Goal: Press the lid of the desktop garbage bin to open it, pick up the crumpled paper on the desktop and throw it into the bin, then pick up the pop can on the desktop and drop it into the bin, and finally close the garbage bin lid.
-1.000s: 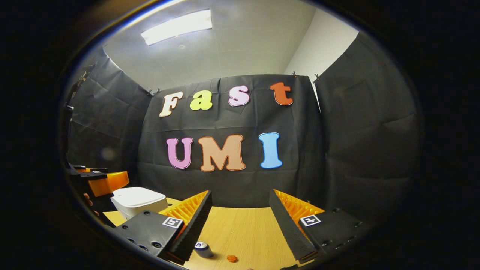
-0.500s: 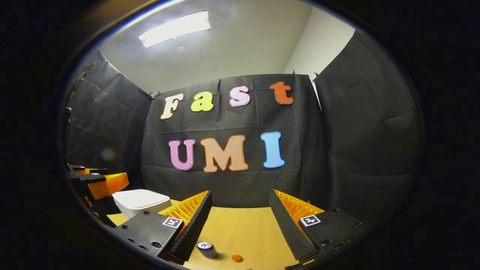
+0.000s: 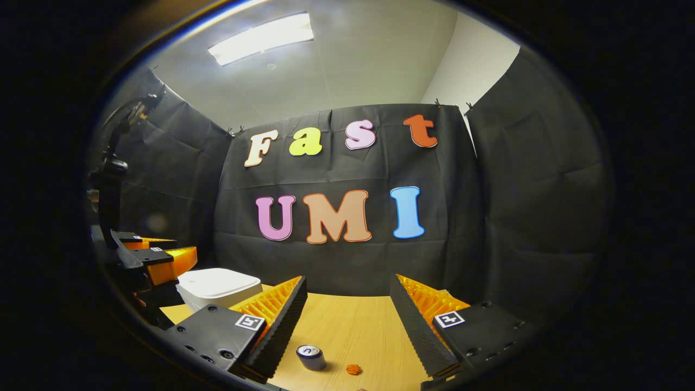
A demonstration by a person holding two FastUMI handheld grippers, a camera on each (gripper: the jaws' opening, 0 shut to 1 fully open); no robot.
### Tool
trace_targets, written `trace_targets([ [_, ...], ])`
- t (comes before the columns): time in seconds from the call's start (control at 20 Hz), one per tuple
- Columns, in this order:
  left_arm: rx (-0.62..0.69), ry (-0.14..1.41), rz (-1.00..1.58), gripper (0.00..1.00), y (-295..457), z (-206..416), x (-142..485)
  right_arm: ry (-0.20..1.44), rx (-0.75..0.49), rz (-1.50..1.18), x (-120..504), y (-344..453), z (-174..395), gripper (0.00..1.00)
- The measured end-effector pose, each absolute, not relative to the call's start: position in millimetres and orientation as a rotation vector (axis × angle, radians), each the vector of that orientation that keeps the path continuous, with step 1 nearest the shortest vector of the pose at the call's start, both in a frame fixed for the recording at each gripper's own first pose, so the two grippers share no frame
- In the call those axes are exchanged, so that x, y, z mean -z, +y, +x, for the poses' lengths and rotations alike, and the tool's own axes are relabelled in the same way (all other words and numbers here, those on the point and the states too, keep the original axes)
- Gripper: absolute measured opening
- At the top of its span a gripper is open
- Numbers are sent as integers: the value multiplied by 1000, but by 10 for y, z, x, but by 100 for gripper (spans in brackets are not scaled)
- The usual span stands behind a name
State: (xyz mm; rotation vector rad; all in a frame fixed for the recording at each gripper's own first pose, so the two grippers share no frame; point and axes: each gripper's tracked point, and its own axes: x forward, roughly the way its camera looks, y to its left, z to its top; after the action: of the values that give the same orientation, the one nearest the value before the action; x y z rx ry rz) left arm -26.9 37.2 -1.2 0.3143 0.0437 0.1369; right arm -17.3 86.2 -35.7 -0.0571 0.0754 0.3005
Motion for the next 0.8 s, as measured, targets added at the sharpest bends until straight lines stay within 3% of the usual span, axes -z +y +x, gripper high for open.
trace_targets([
  [0.05, -149, 56, 317, 39, 440, -243, 64, 75, -293, -62, 350, 852, -168, 97],
  [0.1, -153, 68, 319, 40, 479, -209, 131, 73, -283, -67, 339, 835, -169, 97],
  [0.2, -171, 93, 328, 24, 616, -148, 246, 72, -270, -75, 335, 825, -166, 97],
  [0.3, -209, 109, 327, 15, 791, -107, 310, 83, -264, -76, 369, 823, -178, 97],
  [0.35, -221, 112, 318, 0, 838, -78, 332, 90, -261, -79, 381, 814, -183, 97],
  [0.4, -229, 110, 311, 9, 879, -47, 357, 96, -257, -86, 400, 812, -179, 97],
  [0.45, -235, 106, 307, 0, 923, -18, 372, 100, -253, -94, 406, 799, -179, 96],
  [0.5, -254, 100, 307, 9, 997, -4, 396, 103, -250, -103, 412, 792, -191, 96],
  [0.65, -267, 99, 300, 0, 1108, 108, 505, 119, -243, -129, 448, 753, -224, 97],
  [0.8, -274, 113, 293, 0, 1187, 156, 658, 133, -229, -157, 499, 706, -240, 97],
])
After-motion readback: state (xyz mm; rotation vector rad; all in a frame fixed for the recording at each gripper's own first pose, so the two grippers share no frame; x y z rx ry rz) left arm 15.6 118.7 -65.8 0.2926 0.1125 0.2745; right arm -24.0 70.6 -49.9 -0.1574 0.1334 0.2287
